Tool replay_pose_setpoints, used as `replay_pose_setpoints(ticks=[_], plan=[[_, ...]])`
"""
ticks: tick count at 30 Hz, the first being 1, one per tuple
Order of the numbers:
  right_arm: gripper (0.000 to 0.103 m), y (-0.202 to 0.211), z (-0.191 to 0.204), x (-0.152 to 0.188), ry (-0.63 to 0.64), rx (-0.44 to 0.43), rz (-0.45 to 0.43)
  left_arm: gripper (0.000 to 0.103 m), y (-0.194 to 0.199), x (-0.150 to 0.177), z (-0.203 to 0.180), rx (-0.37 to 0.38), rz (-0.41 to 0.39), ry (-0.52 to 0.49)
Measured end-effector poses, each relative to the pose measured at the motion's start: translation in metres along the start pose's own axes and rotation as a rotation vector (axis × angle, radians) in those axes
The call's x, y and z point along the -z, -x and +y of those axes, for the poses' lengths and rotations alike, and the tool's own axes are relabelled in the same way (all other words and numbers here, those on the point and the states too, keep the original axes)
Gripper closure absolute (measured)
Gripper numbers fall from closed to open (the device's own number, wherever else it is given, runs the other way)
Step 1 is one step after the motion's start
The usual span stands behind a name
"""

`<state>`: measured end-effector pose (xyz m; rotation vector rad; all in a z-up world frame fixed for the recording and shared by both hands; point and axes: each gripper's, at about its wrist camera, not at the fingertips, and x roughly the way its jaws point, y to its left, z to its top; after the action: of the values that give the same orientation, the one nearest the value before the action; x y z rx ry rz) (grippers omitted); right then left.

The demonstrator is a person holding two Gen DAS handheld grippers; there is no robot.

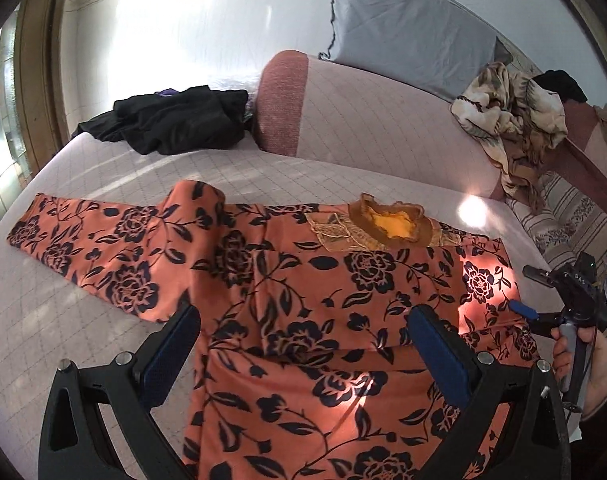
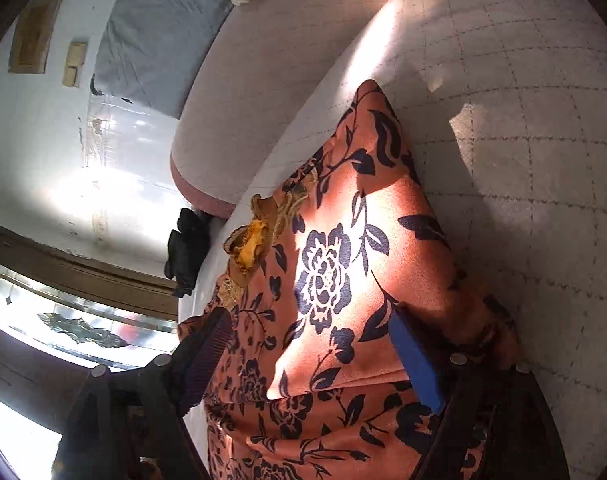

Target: Fold small clothes

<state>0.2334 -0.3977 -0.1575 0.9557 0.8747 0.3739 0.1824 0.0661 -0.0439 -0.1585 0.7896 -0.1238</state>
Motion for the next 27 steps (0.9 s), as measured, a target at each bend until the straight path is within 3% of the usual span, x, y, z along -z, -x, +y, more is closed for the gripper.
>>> replay_pose_setpoints(ticks=[3, 5, 8, 10, 12, 15, 18, 21, 24, 27], plan=[[0.019, 0.017, 0.021, -0.016, 0.07, -0.069, -0.047, 0.0, -0.034, -0.008, -0.013, 0.026, 0.038, 0.007], [0.019, 0.014, 0.028, -0.034, 0.068, -0.125, -0.029, 0.0, -0.058, -0.01, -0.017, 0.031, 0.071, 0.02], [0.019, -0.01, 0.031, -0.062, 0.069, -0.129, 0.012, 0.0, -0.089, -0.009, -0.019, 0.021, 0.11, 0.021], [0.018, -0.034, 0.02, -0.081, 0.058, -0.088, 0.024, 0.0, -0.108, -0.004, -0.016, 0.004, 0.151, 0.031], [0.019, -0.051, -0.01, -0.094, -0.018, 0.069, -0.005, 0.0, -0.129, 0.004, -0.008, -0.003, 0.222, 0.057], [0.019, -0.049, -0.012, -0.095, -0.029, 0.061, -0.066, 0.0, -0.126, 0.006, -0.014, -0.036, 0.194, -0.017], [0.018, -0.034, 0.022, -0.077, 0.081, 0.054, -0.089, 0.0, -0.107, -0.001, -0.006, -0.013, 0.158, 0.004], [0.018, -0.014, 0.054, -0.034, 0.179, 0.004, -0.062, 0.0, -0.068, -0.005, 0.024, -0.013, 0.083, 0.06], [0.018, -0.004, 0.072, 0.024, 0.275, -0.004, -0.009, 0.0, -0.027, -0.006, 0.082, -0.034, 0.012, 0.176], [0.018, -0.001, 0.07, 0.074, 0.303, 0.006, 0.032, 0.0, 0.002, -0.001, 0.162, -0.09, -0.043, 0.355]])
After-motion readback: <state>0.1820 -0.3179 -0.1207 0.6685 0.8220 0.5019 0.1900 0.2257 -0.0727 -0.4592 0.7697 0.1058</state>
